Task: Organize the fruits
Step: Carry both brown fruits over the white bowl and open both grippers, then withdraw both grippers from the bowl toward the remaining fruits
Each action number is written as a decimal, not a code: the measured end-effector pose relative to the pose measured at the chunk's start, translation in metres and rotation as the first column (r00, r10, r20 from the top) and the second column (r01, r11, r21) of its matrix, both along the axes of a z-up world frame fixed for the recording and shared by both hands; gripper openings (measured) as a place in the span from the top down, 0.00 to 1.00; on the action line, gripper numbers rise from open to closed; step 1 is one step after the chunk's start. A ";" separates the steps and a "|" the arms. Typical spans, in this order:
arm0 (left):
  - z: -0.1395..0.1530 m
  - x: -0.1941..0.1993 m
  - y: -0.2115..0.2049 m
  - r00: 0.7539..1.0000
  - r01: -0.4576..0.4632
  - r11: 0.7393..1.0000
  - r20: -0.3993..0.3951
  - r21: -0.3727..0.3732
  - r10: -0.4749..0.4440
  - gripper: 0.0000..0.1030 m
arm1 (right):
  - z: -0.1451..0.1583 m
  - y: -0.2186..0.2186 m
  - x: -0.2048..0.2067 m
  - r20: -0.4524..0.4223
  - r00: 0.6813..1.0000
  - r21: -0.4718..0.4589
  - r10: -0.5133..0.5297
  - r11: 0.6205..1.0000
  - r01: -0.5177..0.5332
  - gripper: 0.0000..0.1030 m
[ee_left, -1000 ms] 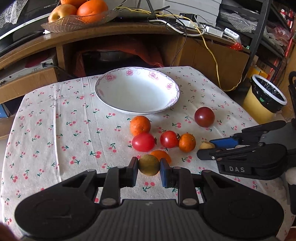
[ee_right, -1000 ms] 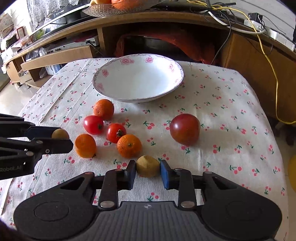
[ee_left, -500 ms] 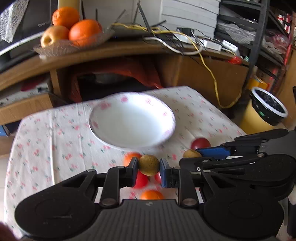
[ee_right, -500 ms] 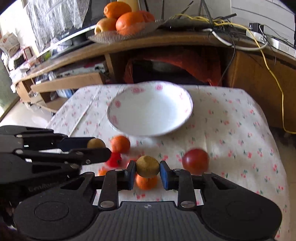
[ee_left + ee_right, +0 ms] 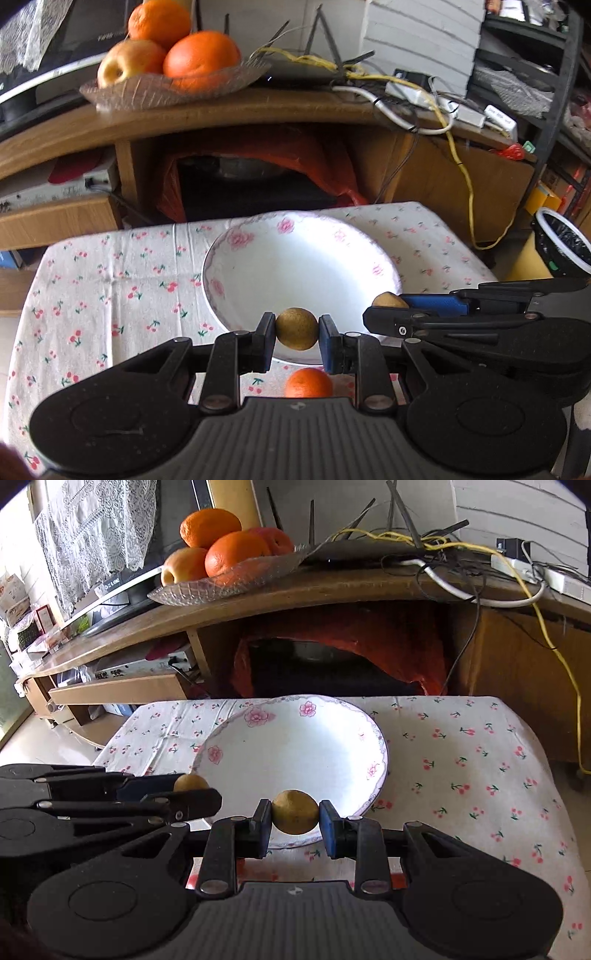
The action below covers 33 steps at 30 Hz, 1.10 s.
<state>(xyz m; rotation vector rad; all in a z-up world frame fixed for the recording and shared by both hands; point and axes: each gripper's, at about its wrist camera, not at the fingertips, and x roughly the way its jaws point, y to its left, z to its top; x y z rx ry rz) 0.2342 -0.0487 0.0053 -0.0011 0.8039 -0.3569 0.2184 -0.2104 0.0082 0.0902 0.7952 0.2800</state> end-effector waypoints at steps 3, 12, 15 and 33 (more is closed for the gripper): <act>-0.006 0.005 0.000 1.000 0.003 1.000 -0.007 0.006 -0.002 0.68 | -0.007 0.000 0.006 -0.007 1.000 -0.002 0.010 1.000 -0.010 0.77; -0.015 0.011 0.000 1.000 -0.006 1.000 -0.023 0.019 0.007 0.67 | -0.015 0.000 0.012 -0.009 1.000 0.003 0.024 1.000 -0.024 0.74; -0.015 0.011 0.001 1.000 -0.007 1.000 -0.023 0.018 0.007 0.66 | -0.015 -0.001 0.013 -0.007 1.000 0.004 0.014 1.000 -0.014 0.73; 0.007 -0.039 0.013 0.996 0.075 0.997 -0.038 -0.015 -0.075 0.61 | 0.004 -0.019 -0.041 -0.008 1.000 -0.009 0.001 1.000 -0.002 0.65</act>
